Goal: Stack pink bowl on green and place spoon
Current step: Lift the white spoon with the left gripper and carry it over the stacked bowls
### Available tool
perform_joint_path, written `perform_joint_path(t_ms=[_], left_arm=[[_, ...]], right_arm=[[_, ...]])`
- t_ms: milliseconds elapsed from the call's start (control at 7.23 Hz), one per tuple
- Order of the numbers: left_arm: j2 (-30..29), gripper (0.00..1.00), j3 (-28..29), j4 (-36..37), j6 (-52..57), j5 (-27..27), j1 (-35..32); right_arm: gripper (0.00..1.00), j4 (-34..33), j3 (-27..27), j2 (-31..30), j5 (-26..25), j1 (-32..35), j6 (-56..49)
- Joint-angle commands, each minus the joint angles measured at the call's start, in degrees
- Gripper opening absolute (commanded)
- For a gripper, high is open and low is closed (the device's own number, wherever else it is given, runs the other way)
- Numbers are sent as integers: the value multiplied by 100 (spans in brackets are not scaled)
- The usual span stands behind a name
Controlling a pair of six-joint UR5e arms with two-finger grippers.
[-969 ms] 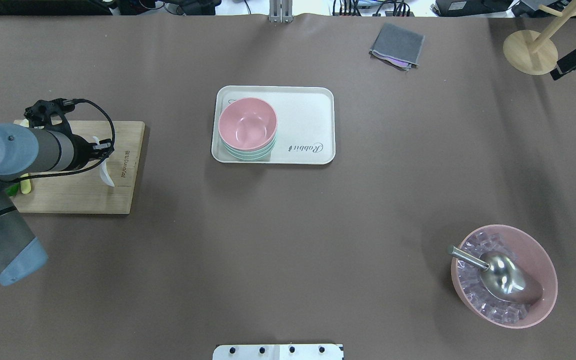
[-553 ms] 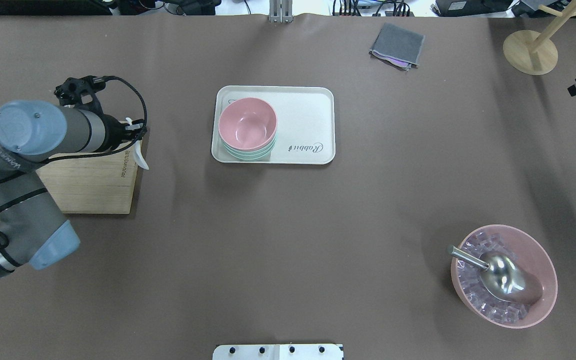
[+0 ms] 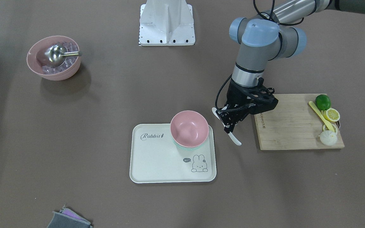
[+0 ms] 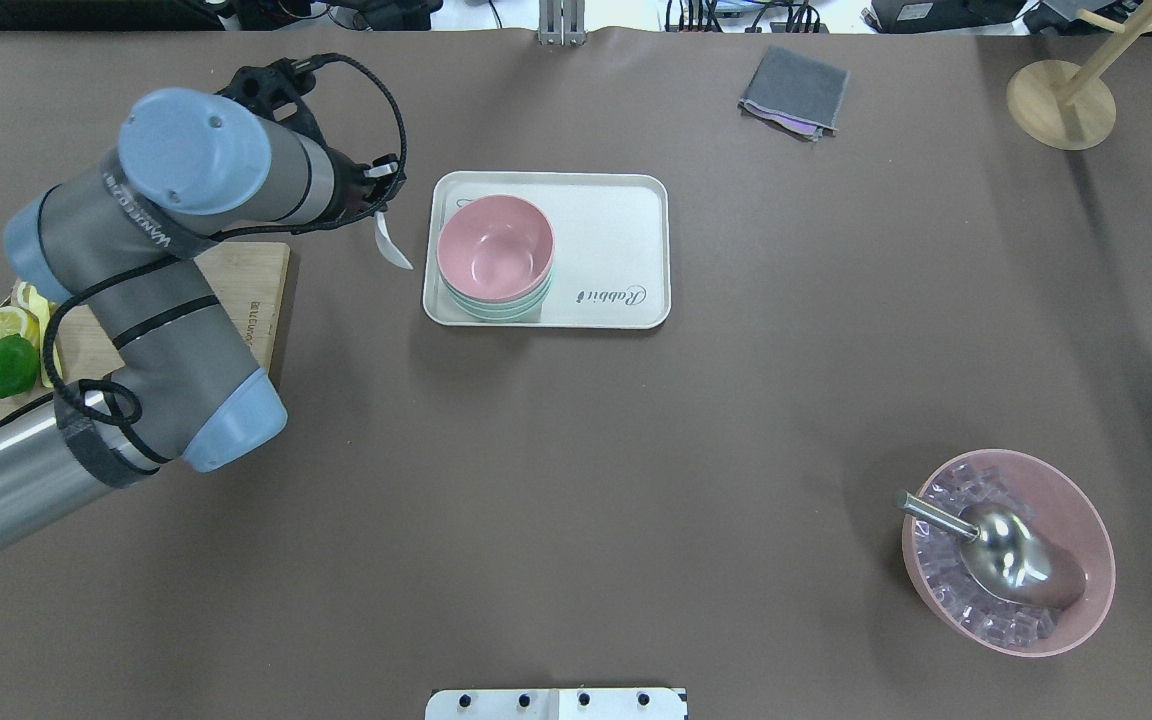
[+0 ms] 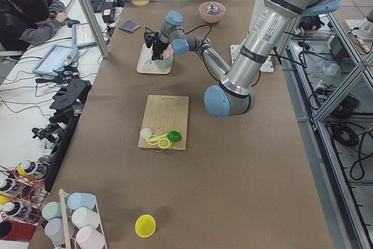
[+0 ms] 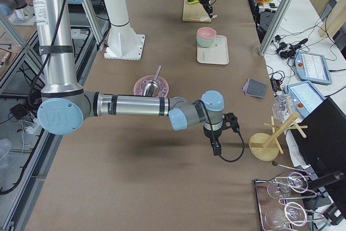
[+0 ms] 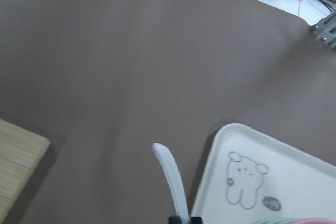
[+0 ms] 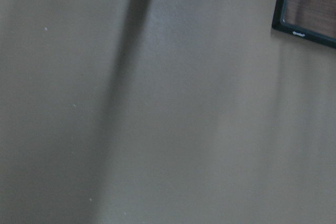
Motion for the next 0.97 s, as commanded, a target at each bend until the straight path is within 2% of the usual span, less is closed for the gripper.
perform_joint_path(t_ms=[0,138,277,415,830], left_arm=[[-862,0,941,-15,-331,294,11],[-1004,0,1189,-15,-350,314,46],[-1014,0,1192,-24,-342,314,99],[-1014,0,1174,-15,-350,323,273],[-997,0,1095,-6,-350,558,608]], right_arm=[[100,-66,152,-303,26,267,-118],[100,-607,187,-190,445,390,-118],[100,-1212,431,-145,701,530,-118],[100,-1332,582,-249,695,592,-118],[100,-1324,583,-259,713,593,-109]])
